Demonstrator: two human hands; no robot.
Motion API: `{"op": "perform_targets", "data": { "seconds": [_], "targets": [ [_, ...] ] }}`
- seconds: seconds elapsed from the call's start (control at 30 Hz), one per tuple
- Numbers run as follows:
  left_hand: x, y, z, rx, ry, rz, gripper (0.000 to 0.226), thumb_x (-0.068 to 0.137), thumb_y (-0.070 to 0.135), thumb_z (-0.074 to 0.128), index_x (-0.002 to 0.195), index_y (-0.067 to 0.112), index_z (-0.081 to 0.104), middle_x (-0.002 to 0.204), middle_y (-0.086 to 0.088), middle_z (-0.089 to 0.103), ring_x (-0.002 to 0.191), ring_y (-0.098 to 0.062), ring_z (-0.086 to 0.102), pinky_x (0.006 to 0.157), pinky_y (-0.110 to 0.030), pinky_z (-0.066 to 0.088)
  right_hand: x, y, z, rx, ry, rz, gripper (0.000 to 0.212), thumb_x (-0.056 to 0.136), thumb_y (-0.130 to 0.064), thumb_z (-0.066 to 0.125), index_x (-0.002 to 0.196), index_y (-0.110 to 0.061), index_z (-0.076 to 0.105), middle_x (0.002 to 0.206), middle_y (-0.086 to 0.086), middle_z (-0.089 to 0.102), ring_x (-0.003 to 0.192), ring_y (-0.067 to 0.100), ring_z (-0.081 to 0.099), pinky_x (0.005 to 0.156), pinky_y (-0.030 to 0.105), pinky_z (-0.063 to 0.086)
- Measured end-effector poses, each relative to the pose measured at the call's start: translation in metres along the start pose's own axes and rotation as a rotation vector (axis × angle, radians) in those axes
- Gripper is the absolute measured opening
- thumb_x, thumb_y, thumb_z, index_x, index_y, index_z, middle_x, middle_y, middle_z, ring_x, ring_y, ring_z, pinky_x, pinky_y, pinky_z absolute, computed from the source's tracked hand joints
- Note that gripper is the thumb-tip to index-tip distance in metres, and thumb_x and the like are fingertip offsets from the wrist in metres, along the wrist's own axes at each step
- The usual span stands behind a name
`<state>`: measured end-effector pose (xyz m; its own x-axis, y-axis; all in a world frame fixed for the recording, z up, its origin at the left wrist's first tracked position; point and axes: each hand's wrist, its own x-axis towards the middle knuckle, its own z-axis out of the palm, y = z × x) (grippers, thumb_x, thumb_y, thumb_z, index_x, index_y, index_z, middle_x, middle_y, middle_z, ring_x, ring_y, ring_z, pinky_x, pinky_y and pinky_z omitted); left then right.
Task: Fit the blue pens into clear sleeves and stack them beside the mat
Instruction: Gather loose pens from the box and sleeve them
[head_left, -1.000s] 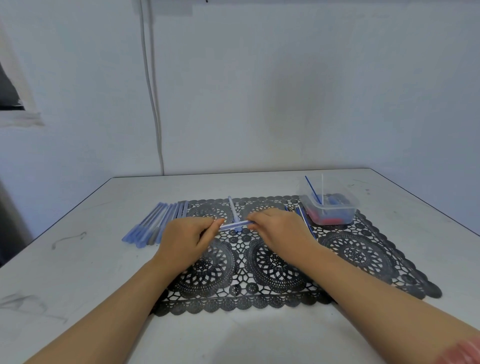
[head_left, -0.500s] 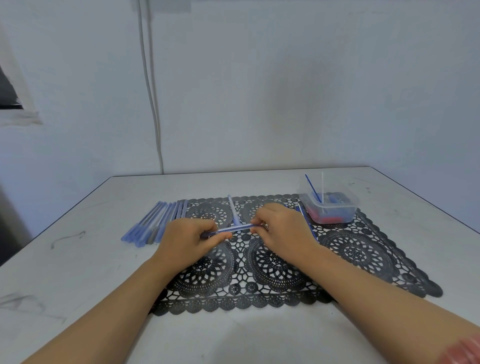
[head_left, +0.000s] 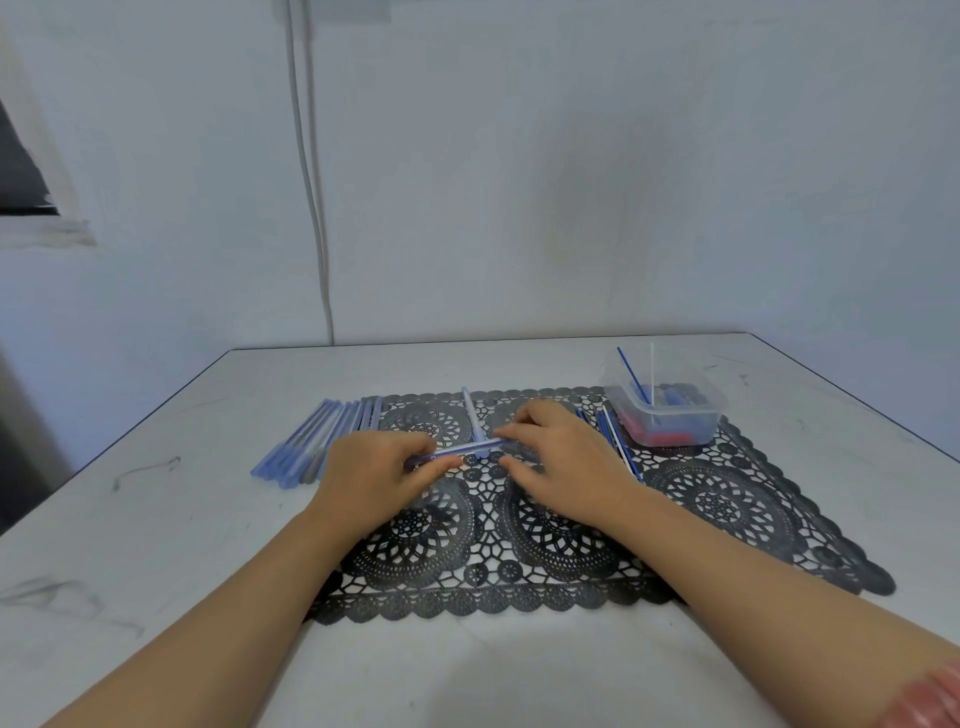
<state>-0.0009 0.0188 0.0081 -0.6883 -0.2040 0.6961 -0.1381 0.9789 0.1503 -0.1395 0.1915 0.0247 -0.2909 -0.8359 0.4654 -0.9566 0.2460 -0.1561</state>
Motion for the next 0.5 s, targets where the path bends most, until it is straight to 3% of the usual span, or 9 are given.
{"op": "perform_targets", "data": {
  "seconds": [0.3,0.5],
  "targets": [
    [-0.0004,0.001,0.0001,0.024,-0.056,-0.002,0.05,0.078,0.067,0.045,0.055,0.025,0.06,0.038,0.012,0.035,0.036,0.001,0.034,0.04,-0.011,0.018,0.0002,0.0009,0.0015,0.046,0.102,0.016,0.012,0.083,-0.018,0.066,0.092,-0.014,0.072,0.093,0.0,0.067,0.087,0.019,0.06,0.076,0.033,0.05],
    [0.0006,0.0024,-0.0028,-0.01,-0.013,-0.063,0.048,0.078,0.067,0.045,0.056,0.028,0.061,0.037,0.015,0.033,0.037,0.006,0.034,0.041,-0.013,0.023,0.0009,0.0028,0.0006,0.085,0.005,0.056,0.008,0.085,-0.014,0.061,0.086,-0.018,0.068,0.097,-0.004,0.066,0.094,0.014,0.059,0.082,0.032,0.049]
  ]
}}
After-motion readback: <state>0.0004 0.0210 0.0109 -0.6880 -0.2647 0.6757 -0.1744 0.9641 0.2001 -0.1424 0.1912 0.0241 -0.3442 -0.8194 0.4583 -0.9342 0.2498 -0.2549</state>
